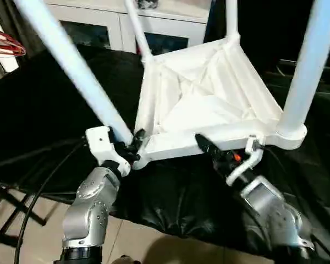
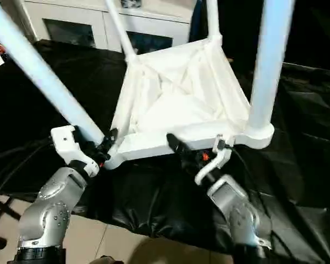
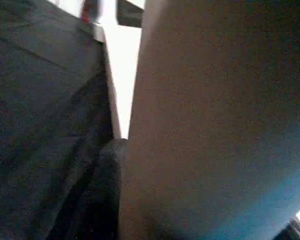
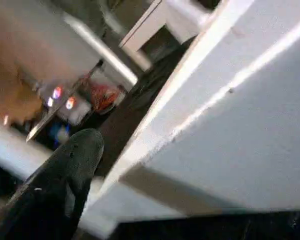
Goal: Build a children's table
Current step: Flip table
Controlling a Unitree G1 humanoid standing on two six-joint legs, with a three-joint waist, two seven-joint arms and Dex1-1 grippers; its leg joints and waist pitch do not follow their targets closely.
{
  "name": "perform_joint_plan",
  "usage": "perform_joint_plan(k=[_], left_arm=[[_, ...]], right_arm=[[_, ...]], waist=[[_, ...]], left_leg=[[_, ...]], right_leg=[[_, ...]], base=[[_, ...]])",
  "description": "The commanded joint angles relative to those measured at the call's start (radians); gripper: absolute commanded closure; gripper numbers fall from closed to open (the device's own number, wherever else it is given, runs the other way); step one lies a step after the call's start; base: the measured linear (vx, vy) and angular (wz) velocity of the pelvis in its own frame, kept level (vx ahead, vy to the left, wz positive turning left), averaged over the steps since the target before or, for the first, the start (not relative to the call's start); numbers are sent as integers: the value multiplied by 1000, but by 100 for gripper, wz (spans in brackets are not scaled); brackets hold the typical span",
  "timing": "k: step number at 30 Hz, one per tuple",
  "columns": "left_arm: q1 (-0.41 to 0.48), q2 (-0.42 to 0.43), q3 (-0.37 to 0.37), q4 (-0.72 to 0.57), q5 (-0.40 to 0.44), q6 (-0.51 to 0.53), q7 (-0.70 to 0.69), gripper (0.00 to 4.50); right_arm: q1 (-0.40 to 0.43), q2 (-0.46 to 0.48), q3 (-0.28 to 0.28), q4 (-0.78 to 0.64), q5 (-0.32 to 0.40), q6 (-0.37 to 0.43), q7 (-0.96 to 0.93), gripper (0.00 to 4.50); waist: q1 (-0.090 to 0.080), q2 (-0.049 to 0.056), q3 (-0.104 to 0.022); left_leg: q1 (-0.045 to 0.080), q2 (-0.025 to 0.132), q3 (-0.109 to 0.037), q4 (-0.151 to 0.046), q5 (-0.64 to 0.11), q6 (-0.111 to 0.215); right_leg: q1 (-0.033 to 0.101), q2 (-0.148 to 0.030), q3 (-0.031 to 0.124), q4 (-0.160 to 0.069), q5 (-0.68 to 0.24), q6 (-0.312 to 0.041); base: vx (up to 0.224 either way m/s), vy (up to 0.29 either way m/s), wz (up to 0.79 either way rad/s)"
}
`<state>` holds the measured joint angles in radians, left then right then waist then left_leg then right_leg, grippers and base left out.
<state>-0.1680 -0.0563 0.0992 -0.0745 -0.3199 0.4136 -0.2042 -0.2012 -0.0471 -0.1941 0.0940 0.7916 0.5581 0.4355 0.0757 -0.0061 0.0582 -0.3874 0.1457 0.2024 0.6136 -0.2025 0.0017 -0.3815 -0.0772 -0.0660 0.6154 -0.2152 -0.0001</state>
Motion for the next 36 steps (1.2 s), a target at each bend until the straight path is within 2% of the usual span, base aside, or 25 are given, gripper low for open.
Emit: perform_joint_plan(k=[1,5,8,9,11,13,15,19,20,23,24,28,33,35,36], left_arm=[[6,-17,-24,-27,-42,3,-34,228],[11,-14,-34,-37,-37,-1,-38,228],[24,-10,-50,-50,-25,-10,-44,228],[24,-10,-50,-50,-25,-10,-44,228],[33,-5,-61,-58,-17,-16,-40,228],[39,-3,-66,-61,-14,-21,-42,228],[45,-2,-72,-67,-12,-27,-47,228],[53,-2,-78,-73,-9,-31,-51,228],[54,-2,-79,-73,-8,-31,-50,228],[57,1,-86,-72,-3,-37,-52,228],[58,1,-89,-73,-2,-38,-52,228],[61,0,-96,-73,-3,-42,-55,228],[58,-4,-78,-63,-22,-36,-60,228],[58,-2,-72,-60,-36,-36,-70,172],[59,1,-71,-58,-40,-39,-77,172]], right_arm=[[-43,8,-34,16,33,-4,-40,0],[-84,30,-69,66,47,-10,-91,0],[-134,59,-130,124,66,-35,-160,0],[-134,59,-130,124,66,-35,-160,0],[-169,79,-186,166,93,-55,-228,0],[-181,82,-203,179,105,-59,-245,0],[-193,85,-220,192,118,-61,-261,29],[-204,87,-229,195,121,-56,-265,55],[-206,86,-229,197,121,-55,-262,79],[-218,87,-239,206,125,-47,-264,89],[-221,89,-243,206,130,-45,-269,113],[-220,85,-232,199,124,-29,-262,132],[-225,80,-236,206,131,-31,-263,176],[-228,79,-237,204,128,-30,-263,201],[-229,78,-237,202,125,-31,-262,201]], waist=[[0,-14,-62],[-6,-15,-64],[-13,-19,-64],[-13,-17,-64],[-15,-19,-63],[-15,-19,-64],[-16,-21,-66],[-16,-21,-64],[-16,-20,-64],[-17,-21,-65],[-16,-23,-65],[-16,-24,-65],[-16,-25,-64],[-17,-25,-64],[-17,-26,-63]], left_leg=[[20,96,-47,-82,-81,24],[19,94,-46,-81,-69,31],[18,94,-43,-79,-64,36],[18,94,-44,-79,-64,35],[19,94,-43,-80,-63,38],[20,93,-41,-78,-62,34],[19,92,-41,-77,-43,42],[19,91,-39,-77,-60,43],[20,92,-39,-78,-62,40],[19,92,-39,-77,-54,40],[19,91,-39,-77,-51,42],[18,91,-38,-76,-41,49],[20,92,-38,-77,-51,40],[20,91,-38,-77,-54,38],[19,90,-38,-77,-54,38]], right_leg=[[35,-92,59,-68,-82,-206],[37,-94,58,-65,-62,-212],[37,-93,58,-65,-66,-214],[36,-94,57,-64,-68,-215],[35,-92,58,-64,-73,-211],[35,-91,57,-63,-72,-203],[37,-90,57,-60,-47,-200],[35,-91,57,-64,-71,-198],[35,-90,57,-64,-76,-197],[35,-90,57,-62,-68,-196],[35,-89,57,-61,-65,-196],[36,-90,57,-60,-48,-201],[35,-89,57,-61,-61,-199],[35,-89,57,-61,-62,-199],[35,-89,57,-61,-63,-199]], base=[[0,0,0],[0,0,0],[0,0,0],[0,0,0],[0,0,0],[0,0,0],[0,0,0],[0,0,0],[0,0,0],[0,0,0],[0,0,0],[0,0,0],[0,0,0],[0,0,0],[0,0,0]])
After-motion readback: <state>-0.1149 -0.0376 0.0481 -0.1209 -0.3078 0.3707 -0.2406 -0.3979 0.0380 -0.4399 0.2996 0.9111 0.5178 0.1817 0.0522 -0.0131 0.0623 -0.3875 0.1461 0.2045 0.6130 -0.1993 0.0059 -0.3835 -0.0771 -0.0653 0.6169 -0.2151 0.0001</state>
